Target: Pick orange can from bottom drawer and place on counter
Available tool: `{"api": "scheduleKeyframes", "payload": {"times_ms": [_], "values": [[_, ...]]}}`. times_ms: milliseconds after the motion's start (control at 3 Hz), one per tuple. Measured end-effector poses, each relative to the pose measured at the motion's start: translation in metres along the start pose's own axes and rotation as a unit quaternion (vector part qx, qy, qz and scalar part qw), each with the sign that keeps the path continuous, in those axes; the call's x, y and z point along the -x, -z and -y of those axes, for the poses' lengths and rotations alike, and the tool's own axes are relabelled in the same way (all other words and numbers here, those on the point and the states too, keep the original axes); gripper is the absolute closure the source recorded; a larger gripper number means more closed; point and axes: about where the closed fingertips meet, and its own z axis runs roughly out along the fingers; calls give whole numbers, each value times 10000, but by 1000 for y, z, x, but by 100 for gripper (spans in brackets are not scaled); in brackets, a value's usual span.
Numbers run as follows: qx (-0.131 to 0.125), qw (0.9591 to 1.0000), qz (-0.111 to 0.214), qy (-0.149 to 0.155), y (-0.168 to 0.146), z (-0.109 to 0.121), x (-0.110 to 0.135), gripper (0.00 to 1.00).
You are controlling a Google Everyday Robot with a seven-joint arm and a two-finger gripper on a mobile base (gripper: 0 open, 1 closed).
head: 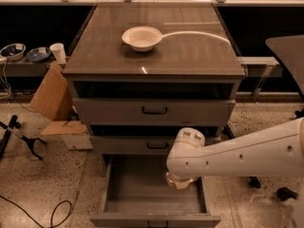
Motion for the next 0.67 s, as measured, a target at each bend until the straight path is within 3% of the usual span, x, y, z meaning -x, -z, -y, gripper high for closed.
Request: {"api": "scheduleKeyframes", "payload": {"times_ms": [667], "values": [[-414,9968,-675,-112,158,78,-3,100]]}}
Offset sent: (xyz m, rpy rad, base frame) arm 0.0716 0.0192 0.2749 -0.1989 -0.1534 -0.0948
